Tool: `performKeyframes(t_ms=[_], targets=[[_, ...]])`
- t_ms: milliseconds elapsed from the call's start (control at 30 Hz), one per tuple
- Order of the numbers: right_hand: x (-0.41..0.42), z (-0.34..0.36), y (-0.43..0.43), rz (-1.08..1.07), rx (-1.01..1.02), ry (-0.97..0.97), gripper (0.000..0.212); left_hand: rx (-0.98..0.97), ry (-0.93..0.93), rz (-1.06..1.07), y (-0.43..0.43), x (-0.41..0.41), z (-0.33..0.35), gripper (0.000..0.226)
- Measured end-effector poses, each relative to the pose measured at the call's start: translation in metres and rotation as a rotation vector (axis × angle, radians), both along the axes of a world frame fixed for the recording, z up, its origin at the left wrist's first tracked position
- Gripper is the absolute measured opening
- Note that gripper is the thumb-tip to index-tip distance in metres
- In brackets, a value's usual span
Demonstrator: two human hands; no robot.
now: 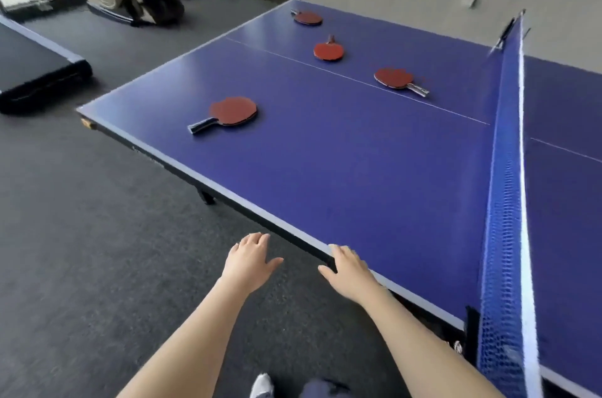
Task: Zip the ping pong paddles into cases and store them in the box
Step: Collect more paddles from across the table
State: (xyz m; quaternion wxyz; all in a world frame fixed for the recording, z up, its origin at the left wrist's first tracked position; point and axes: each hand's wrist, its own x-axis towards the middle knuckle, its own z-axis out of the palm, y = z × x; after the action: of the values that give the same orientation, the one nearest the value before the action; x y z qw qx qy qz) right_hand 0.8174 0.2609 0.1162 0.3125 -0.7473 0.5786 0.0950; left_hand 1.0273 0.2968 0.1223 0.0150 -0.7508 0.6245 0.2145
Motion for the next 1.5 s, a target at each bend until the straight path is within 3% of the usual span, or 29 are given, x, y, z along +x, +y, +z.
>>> performKeyframes(t_ms=[233,467,867,1167,1500], targets=[[-0.022,0.008,-0.044,-0.253,-0.004,0.025,0.062,0.014,0.01,-0.283,-0.095,-0.013,0.004,0.07],[-0.051,-0.002,-0.12,-0.377,-0.054,0.041,0.063,0.041,-0.033,-0.412,-0.187,-0.038,-0.012,0.076],[-0.099,-0.001,-0.259,-0.473,-0.104,0.042,0.063,-0.011,-0.115,-0.47,-0.341,-0.078,-0.021,0.075],[-0.119,-0.011,-0.375,-0.59,-0.143,0.08,0.066,-0.015,-0.11,-0.527,-0.475,-0.092,-0.06,0.075],[-0.152,-0.029,-0.52,-0.594,-0.176,0.174,0.073,-0.124,-0.133,-0.429,-0.588,-0.098,-0.127,0.079]])
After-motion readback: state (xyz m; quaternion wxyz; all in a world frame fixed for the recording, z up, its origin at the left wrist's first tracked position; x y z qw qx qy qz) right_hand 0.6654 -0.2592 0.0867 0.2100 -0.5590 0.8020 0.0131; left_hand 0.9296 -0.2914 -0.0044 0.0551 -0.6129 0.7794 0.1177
